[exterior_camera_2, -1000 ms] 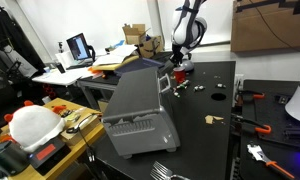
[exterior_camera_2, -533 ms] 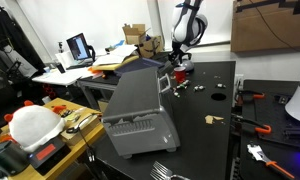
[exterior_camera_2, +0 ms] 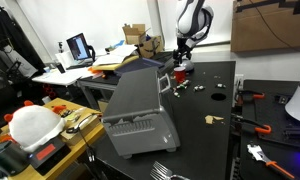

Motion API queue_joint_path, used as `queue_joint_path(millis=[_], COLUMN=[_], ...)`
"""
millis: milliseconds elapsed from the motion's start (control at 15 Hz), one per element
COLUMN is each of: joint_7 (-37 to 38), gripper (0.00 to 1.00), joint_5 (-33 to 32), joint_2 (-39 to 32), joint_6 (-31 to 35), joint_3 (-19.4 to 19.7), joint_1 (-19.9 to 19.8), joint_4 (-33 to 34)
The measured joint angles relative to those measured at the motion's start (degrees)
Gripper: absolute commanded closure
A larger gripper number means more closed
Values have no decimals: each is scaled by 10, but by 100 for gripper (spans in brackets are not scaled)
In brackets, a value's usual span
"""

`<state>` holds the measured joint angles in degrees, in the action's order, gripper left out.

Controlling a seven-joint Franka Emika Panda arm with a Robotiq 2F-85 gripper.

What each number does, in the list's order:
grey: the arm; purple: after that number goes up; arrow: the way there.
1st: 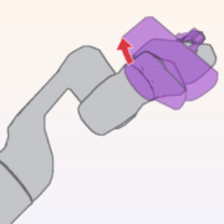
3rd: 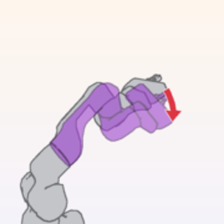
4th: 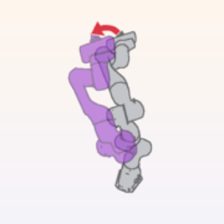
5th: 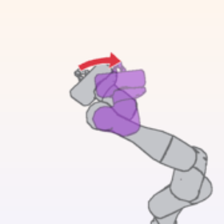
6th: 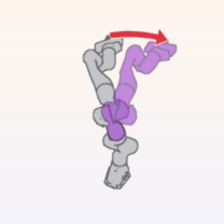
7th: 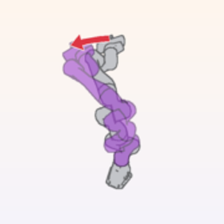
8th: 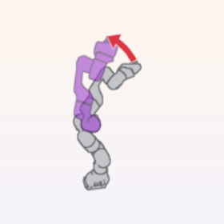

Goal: Put two sweets into the red cup

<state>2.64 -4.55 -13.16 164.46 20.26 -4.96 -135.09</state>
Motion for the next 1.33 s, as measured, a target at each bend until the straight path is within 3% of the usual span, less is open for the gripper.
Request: queue_joint_path(millis=[667, 1333], joint_7=[-43, -230], gripper=[0, 0], joint_5=[0, 1], joint_2=[71, 73], joint_6=[-93, -100], joint_3=[-45, -65], joint_1=[-38, -68], joint_4=[-81, -157])
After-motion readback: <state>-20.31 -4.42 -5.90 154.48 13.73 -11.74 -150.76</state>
